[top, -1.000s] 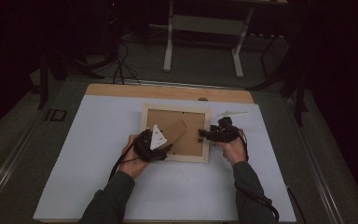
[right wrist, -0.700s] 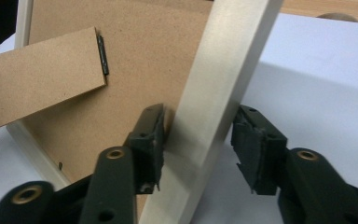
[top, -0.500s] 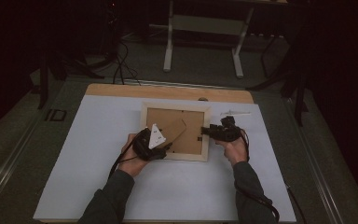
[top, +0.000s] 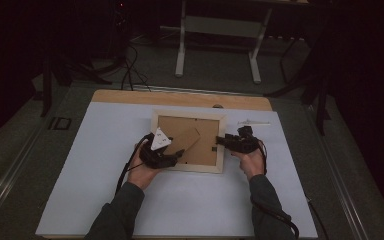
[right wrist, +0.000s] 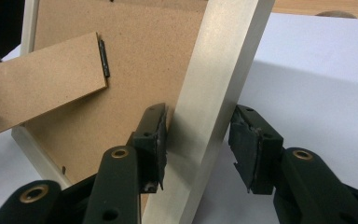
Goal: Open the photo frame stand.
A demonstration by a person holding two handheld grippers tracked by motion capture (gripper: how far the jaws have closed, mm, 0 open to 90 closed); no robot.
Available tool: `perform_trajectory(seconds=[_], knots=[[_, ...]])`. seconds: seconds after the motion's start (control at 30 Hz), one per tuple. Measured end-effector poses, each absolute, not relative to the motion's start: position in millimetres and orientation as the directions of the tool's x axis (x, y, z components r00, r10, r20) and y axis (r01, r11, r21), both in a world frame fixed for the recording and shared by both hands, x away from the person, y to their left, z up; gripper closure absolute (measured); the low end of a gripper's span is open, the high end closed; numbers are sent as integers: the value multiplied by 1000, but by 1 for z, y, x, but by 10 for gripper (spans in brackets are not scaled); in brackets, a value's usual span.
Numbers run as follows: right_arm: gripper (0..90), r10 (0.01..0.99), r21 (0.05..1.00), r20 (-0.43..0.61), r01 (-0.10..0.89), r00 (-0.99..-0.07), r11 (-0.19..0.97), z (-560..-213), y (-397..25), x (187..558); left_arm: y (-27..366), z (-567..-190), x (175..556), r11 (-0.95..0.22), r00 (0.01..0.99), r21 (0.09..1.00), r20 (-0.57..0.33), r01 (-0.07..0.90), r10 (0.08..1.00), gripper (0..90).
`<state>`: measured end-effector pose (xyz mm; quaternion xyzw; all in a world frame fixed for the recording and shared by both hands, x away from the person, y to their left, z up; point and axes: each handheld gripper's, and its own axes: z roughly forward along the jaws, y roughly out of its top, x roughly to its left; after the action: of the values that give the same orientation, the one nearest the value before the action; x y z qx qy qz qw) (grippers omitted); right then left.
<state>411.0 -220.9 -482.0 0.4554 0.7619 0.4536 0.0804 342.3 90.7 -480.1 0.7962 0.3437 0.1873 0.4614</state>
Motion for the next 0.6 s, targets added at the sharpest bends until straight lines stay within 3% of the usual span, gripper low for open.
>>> perform_trajectory(seconds=[0.13, 0.27, 0.6], knots=[[563, 766, 768, 284, 615, -577, 178, -481, -220, 410, 99, -482, 351, -260, 695, 841, -176, 474, 697, 464], [563, 765, 774, 278, 607, -581, 180, -481, -220, 409, 100, -482, 352, -255, 706, 836, -202, 485, 679, 537], [561, 765, 776, 272, 603, -584, 184, -481, -220, 409, 101, -481, 354, -263, 712, 829, -212, 494, 669, 578]])
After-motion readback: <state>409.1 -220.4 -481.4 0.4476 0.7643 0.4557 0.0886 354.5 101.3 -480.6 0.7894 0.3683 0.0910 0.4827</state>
